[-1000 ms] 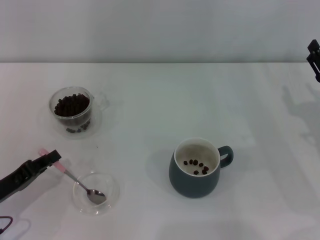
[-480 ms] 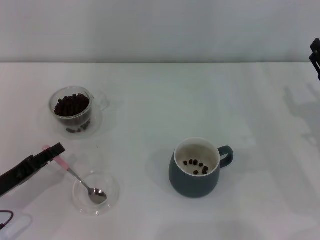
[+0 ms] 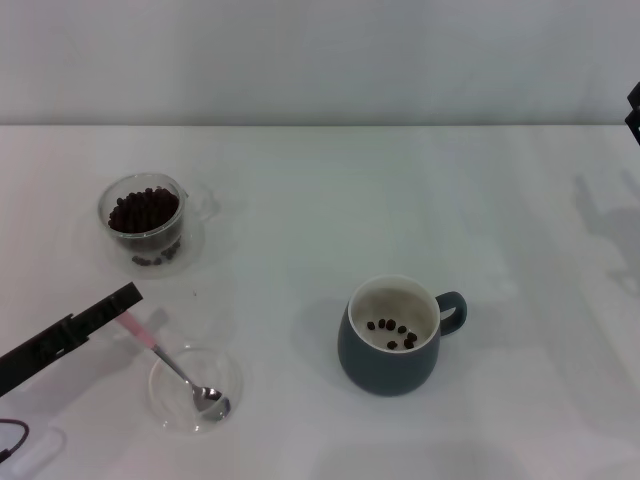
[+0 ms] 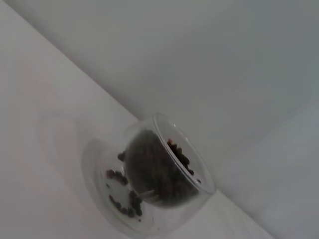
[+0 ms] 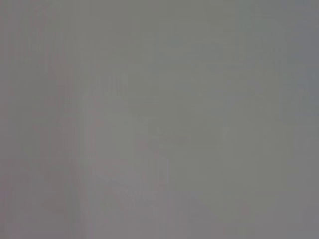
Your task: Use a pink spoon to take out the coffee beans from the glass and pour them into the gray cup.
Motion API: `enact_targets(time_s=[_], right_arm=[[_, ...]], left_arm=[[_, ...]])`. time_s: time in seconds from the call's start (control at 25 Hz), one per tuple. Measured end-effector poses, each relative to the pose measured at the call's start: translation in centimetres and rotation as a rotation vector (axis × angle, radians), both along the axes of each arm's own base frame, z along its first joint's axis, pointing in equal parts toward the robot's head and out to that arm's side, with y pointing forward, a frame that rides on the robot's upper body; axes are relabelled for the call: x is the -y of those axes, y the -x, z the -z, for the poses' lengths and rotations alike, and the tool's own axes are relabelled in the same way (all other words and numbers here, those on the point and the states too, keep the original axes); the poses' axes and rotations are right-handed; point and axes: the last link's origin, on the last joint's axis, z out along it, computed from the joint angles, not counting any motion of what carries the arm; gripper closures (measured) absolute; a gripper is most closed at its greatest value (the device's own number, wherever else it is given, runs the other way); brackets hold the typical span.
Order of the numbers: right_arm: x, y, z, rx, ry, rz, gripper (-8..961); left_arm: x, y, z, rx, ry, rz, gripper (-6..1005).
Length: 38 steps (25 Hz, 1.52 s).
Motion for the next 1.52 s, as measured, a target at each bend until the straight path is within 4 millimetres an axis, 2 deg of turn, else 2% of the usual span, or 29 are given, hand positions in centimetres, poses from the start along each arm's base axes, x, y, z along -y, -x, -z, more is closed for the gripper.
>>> enact_targets(time_s=[0.2,0.44,0.64,0.84,1.12,1.28,1.52], right_arm=[[0.0,0.1,0.0,-0.002,-0.001,-0.003,235],[0.1,0.0,0.1,-0.001,0.001,0.001,235],[0.1,0.0,0.1,-0.002,0.001,0.0,234],[0.1,-0.1,0.3,-0.001,0.01,0.01,234],[0.4,-0.4,0.4,0.003,0.017,0.018,234],[0.5,-0.7,0.6,0.011,0.036,0.031,234],[0.4,-1.1,0.9,0.009,0.051,0.062,235]], left_arm=[[0.1,0.3,-0.4,-0.018,-0.048,0.009,297],[0.9,1.4,-2.4,-0.057,-0.192,0.02,296],[0.7,1.8,-3.6,-0.121,-0.266,0.051,291],[0.4,2.2,-5.1,-0.315,-0.519,0.123,292],[0.8,2.9,-7.9,-0.57,-0.972,0.022,292],[0.6,2.7,-8.9,-0.699,-1.08,0.022,291],[-1.0,1.9,-9.6,-0.701,-1.115,0.032,292]])
